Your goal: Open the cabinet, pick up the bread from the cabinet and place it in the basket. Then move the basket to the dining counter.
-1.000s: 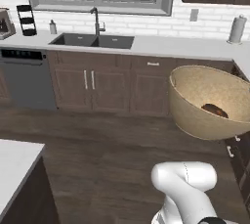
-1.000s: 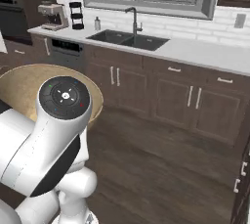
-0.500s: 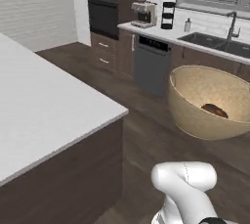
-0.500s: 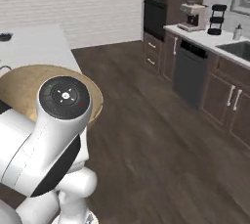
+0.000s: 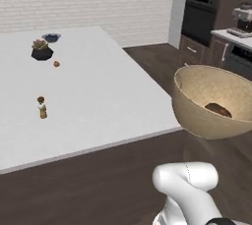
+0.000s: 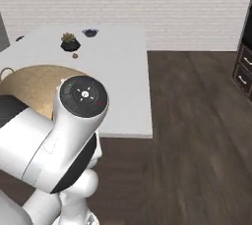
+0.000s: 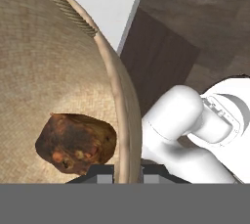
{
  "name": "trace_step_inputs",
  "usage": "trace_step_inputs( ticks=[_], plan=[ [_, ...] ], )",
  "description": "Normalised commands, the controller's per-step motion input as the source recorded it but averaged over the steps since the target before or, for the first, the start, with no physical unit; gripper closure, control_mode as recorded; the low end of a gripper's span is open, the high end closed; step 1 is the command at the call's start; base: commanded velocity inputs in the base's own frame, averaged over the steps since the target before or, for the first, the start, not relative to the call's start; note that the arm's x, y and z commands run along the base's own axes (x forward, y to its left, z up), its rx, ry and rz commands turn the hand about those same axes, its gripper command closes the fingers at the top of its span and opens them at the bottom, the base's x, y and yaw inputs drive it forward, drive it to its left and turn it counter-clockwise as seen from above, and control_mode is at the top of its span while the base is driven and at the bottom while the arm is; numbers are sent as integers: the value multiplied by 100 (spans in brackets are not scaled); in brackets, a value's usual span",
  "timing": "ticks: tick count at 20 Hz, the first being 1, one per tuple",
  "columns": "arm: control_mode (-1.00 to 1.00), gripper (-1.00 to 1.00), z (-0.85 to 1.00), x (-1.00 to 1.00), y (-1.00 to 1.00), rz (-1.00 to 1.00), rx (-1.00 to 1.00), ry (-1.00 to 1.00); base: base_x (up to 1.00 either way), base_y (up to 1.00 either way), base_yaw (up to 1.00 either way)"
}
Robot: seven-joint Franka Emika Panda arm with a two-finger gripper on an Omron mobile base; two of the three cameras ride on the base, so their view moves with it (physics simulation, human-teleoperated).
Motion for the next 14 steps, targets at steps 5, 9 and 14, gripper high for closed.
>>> trace_step_inputs(
  ticks=[5, 9, 14],
  plan=[
    [100, 100, 0, 0, 0, 0, 0, 0, 89, 44, 2],
    [100, 100, 0, 0, 0, 0, 0, 0, 20, 20, 20],
    [100, 100, 0, 0, 0, 0, 0, 0, 32, 0, 50]
  ],
)
